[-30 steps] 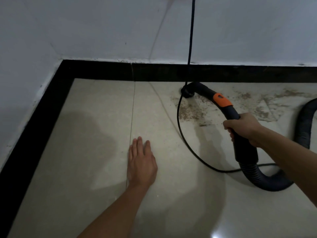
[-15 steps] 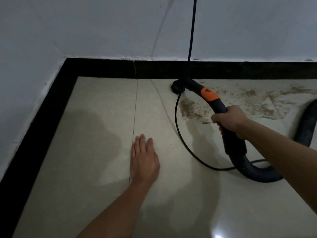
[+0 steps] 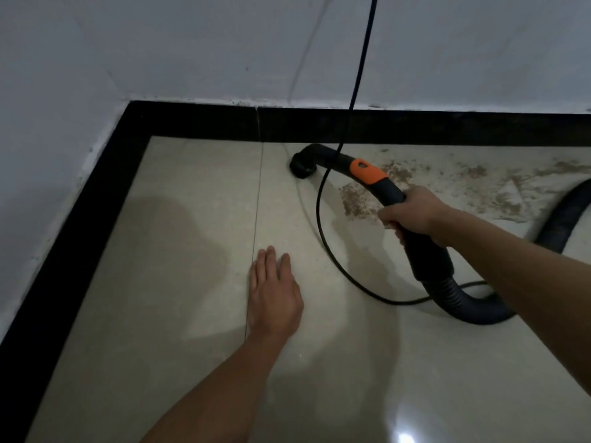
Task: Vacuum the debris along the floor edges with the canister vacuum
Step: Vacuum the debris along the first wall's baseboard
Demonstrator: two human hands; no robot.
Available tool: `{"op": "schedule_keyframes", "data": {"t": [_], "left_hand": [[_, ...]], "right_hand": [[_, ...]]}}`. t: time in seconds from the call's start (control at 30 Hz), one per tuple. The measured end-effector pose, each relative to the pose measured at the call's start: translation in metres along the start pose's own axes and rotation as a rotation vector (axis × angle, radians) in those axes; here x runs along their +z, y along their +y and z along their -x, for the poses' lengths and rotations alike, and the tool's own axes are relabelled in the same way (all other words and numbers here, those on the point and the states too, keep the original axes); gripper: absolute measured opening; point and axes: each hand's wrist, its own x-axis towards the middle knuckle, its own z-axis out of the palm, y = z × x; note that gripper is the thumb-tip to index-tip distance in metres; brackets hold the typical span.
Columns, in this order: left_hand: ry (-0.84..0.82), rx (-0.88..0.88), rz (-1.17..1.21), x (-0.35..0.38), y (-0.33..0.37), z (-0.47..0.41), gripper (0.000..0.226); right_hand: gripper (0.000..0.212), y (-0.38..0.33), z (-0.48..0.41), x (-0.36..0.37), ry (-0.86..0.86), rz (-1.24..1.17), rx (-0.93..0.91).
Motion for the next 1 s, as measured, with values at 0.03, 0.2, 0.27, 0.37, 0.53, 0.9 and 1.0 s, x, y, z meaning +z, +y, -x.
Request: {"op": "schedule_keyframes", "data": {"t": [0.03,0.2,0.27,0.37,0.53,0.9,1.0], "left_hand": [[0.004,0.001,0.003,0.0,0.0,0.0,0.047],[0.021,0.018,0.04,-0.001,0.0,0.0,0.044],[-0.006,0.039,0.051,-0.004,-0.002,0.002,0.044],[-0.028,0.056,0.008,-0.007,-0.016,0.012,0.045],[0.05,-0.043,-0.012,-0.014,-0.049,0.039,0.056],[0.035,0.011,-0.027,-0.018,-0.057,0.041,0.057],[0.032,0.001,-0.024,-0.018,-0.052,0.04,0.053]], "right_hand": [[0.013,0.009,0.009,-0.005,0.009,0.022,0.011],[0.011,0.052,0.066,-0.015,-0.065,0.19,0.015],[0.009,0.064,0.084,-0.021,-0.123,0.208,0.016],[0.01,0.074,0.097,-0.024,-0.076,0.182,0.01],[0.011,0.063,0.104,-0.001,-0.083,0.202,-0.045],[0.014,0.144,0.168,-0.052,-0.013,0.243,0.051],[0.012,0.17,0.179,-0.066,0.069,0.152,0.127]]}}
